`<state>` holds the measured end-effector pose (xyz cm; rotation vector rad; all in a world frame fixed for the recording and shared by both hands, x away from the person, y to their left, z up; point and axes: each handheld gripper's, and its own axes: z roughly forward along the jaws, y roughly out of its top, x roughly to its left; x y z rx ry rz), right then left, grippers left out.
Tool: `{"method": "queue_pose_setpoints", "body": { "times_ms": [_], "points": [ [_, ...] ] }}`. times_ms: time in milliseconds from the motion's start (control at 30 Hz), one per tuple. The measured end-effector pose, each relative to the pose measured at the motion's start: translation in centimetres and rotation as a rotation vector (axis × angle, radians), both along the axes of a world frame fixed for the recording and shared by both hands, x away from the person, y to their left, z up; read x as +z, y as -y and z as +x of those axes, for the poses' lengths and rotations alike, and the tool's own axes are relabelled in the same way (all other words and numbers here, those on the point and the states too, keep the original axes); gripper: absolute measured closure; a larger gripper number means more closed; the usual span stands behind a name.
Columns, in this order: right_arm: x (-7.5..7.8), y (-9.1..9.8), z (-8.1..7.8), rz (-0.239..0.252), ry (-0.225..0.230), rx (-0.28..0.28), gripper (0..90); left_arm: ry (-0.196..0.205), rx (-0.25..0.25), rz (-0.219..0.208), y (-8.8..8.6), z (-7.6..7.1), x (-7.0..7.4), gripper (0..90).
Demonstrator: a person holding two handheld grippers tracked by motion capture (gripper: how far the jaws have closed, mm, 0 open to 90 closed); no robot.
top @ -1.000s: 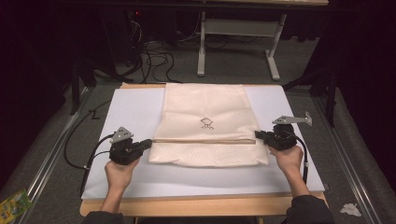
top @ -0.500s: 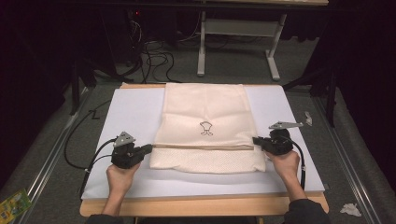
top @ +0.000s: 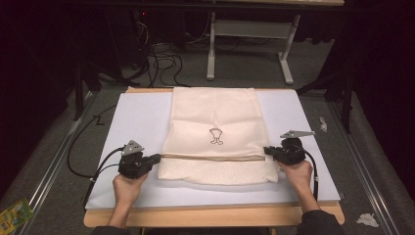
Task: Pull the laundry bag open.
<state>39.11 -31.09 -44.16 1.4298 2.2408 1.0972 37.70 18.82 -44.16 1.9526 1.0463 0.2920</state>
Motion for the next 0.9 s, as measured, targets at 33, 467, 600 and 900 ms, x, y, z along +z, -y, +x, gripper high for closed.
{"method": "queue_pose_setpoints", "body": {
  "times_ms": [33,467,600,900],
  "points": [
    [-0.06,0.05,-0.01,-0.002,-0.003,-0.002,86.8,-0.001,-0.001,0.003,0.02,0.01,-0.04,86.7],
    [-0.73,-0.10,0.01,-0.023,-0.012,-0.012,85.3,-0.022,-0.008,0.020,0.51,0.13,-0.53,86.6],
    [-0.91,-0.11,-0.06,-0.033,-0.012,-0.013,80.7,-0.020,-0.012,0.031,0.54,0.09,-0.62,86.3],
    [-0.95,-0.15,-0.13,-0.047,-0.011,-0.019,71.5,-0.018,-0.019,0.017,0.59,0.12,-0.60,84.6]
  ]
}}
